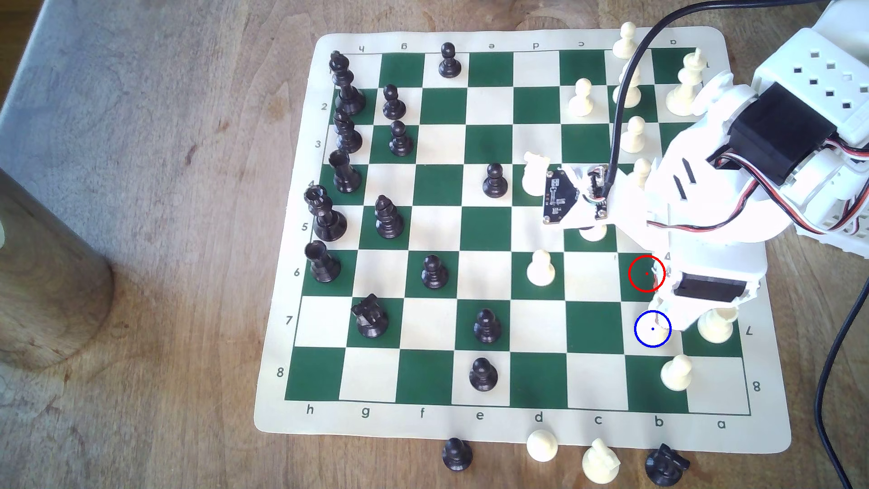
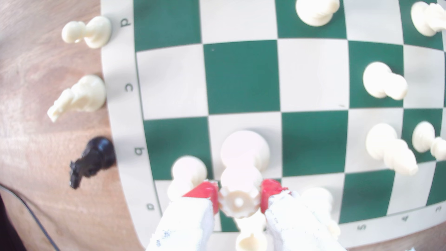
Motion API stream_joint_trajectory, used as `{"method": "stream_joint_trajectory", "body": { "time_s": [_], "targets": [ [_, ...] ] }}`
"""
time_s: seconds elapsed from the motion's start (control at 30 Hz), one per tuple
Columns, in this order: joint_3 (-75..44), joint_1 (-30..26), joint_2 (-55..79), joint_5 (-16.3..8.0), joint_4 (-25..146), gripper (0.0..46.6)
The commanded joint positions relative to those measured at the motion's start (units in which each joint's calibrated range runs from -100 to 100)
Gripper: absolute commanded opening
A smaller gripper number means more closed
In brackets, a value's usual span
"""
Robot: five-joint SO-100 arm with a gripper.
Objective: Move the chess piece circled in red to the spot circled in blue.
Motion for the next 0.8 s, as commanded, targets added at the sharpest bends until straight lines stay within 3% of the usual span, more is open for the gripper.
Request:
{"method": "stream_joint_trajectory", "body": {
  "time_s": [0.0, 0.23, 0.57, 0.77],
  "targets": [
    [-1.18, -0.24, -0.46, -0.05, -0.02, 0.2],
    [-1.46, 0.0, -0.54, -0.24, -0.26, 0.2],
    [-1.09, 0.31, -0.46, -0.44, -0.67, 12.9],
    [-1.0, 0.39, -0.88, -0.44, -0.51, 13.9]
  ]
}}
